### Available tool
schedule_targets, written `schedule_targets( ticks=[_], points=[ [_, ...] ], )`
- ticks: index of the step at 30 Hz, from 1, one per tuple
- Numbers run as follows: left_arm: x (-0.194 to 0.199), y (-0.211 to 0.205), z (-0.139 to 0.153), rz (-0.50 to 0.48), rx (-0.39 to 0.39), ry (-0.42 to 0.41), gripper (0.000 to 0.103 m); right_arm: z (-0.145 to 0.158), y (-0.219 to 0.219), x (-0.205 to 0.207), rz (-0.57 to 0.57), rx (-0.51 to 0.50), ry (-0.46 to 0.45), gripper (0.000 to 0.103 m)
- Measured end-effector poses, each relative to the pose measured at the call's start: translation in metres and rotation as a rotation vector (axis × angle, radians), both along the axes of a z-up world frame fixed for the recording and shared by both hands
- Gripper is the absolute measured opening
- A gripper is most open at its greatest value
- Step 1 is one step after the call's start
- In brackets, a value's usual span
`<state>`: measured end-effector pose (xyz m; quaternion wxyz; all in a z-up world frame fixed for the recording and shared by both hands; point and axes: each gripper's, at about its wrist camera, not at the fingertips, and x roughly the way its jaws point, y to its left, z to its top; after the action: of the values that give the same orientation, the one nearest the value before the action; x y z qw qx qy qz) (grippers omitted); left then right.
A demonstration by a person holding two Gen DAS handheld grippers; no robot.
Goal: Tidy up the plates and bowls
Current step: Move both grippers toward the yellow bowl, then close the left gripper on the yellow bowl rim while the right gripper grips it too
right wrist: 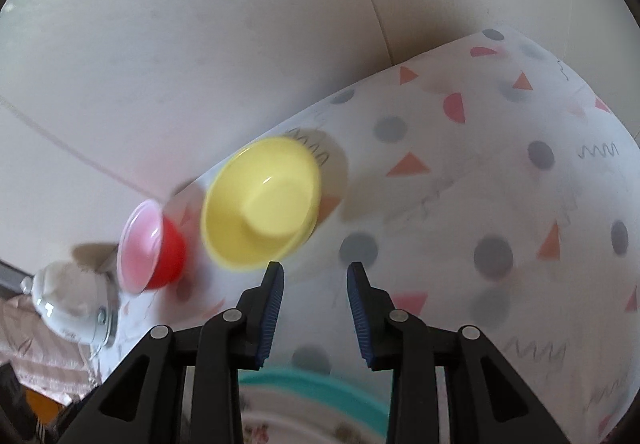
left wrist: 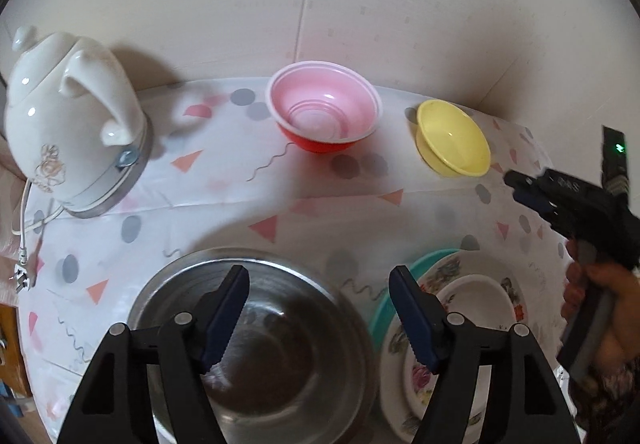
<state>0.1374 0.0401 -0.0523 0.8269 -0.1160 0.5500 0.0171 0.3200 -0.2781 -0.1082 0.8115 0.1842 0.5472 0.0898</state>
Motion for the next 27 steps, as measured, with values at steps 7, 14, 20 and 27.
schedule_targets(
  ticks=[7, 14, 20, 27],
  points=[
    [0.012, -0.01, -0.003, 0.013, 0.008, 0.025, 0.073, -0.019, 0.003, 0.039, -0.001, 0.037, 0.019, 0.033],
    [0.026, -0.02, -0.005, 0.018, 0.013, 0.049, 0.073, -0.043, 0.015, 0.055, 0.039, 0.036, 0.078, 0.022],
    [0.047, -0.035, -0.009, 0.006, 0.009, 0.063, 0.073, -0.048, 0.011, 0.052, 0.079, 0.049, 0.076, 0.012],
    [0.082, -0.067, -0.013, -0.04, 0.016, 0.068, 0.073, -0.048, -0.002, 0.041, 0.09, 0.081, 0.074, 0.012]
  ],
)
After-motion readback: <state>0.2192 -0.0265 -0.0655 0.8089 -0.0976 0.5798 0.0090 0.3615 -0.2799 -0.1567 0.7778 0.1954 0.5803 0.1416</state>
